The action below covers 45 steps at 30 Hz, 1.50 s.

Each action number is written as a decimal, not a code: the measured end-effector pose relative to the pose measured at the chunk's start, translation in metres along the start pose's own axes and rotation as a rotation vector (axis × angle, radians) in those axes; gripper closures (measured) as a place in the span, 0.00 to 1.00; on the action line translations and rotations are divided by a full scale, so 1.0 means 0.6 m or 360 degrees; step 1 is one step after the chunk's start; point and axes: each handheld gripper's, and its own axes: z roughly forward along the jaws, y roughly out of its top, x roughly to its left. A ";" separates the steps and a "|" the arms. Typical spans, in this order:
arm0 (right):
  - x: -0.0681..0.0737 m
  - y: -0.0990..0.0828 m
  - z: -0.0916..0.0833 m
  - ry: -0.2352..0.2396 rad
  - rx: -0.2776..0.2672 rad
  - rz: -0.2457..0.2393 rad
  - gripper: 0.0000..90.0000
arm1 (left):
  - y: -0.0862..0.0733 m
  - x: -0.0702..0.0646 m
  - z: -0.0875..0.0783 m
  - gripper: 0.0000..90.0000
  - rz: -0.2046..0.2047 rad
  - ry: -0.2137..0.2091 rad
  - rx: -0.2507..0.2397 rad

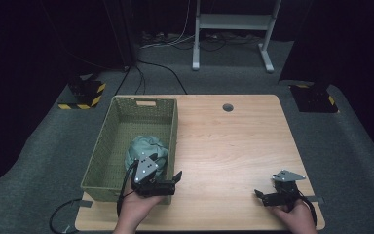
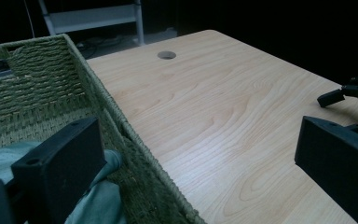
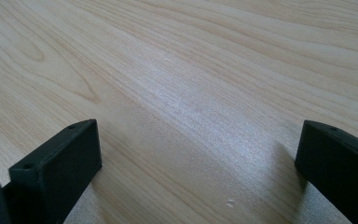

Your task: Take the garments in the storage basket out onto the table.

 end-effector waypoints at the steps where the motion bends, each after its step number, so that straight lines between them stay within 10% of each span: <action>1: 0.000 0.000 0.000 0.0000 0.0000 0.0000 0.00 | 0.000 0.001 -0.001 0.02 -0.0003 0.0008 -0.0002; 45: 0.000 0.000 0.000 0.0011 -0.0001 -0.0003 0.00 | 0.039 0.078 -0.008 0.02 -0.0035 0.0150 0.0103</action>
